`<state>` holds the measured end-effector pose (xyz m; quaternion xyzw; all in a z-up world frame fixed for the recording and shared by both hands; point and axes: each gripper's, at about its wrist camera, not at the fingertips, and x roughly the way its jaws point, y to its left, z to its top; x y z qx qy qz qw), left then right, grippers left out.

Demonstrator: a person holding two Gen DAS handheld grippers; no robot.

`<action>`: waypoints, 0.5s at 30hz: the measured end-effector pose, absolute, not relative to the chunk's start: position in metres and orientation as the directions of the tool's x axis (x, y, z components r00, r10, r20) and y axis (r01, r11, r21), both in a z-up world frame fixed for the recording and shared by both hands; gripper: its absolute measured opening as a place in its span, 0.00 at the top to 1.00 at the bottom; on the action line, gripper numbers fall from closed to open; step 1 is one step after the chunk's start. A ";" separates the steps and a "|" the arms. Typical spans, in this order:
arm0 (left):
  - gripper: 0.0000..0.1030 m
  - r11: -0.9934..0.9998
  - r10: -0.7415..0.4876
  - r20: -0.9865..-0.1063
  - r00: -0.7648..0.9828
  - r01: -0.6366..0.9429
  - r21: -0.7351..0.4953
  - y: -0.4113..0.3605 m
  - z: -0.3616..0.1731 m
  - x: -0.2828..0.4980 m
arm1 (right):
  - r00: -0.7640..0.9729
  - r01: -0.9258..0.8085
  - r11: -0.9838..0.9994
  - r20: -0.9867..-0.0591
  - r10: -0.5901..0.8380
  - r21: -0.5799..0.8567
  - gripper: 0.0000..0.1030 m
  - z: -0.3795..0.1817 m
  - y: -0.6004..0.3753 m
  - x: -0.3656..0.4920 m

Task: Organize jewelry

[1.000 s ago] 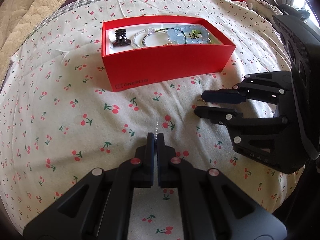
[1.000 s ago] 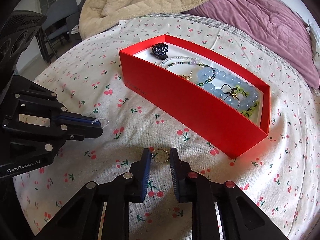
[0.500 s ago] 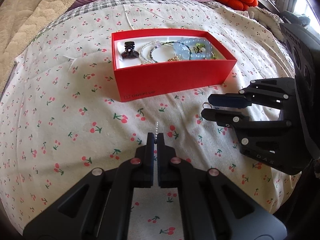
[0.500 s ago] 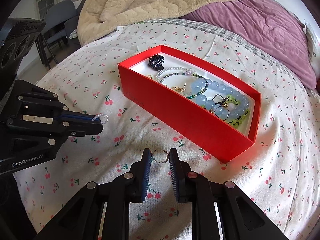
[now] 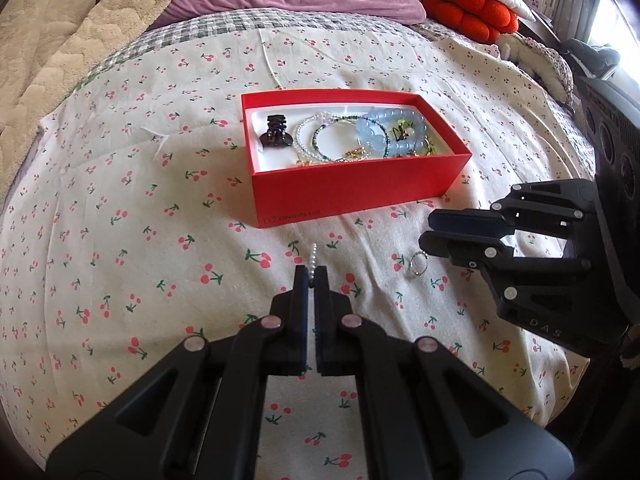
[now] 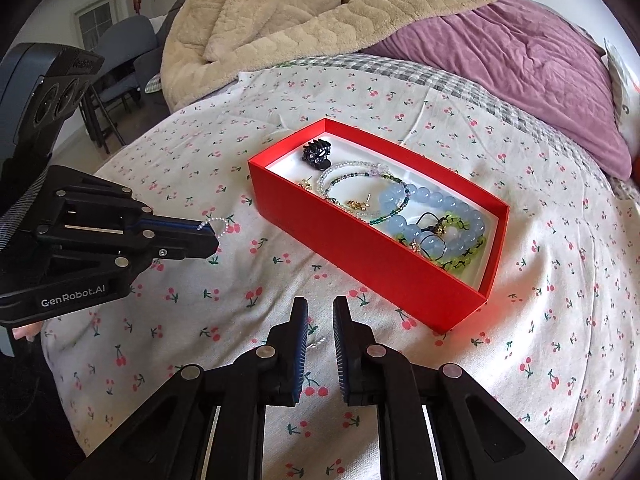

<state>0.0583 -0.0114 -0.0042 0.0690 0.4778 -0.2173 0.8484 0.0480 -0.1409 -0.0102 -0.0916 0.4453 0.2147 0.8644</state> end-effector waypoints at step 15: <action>0.97 0.886 -0.295 -0.858 0.421 0.457 -0.080 -0.016 -0.013 0.054 | 0.438 -0.498 0.867 -0.861 0.257 0.005 0.34 -0.039 -0.132 0.043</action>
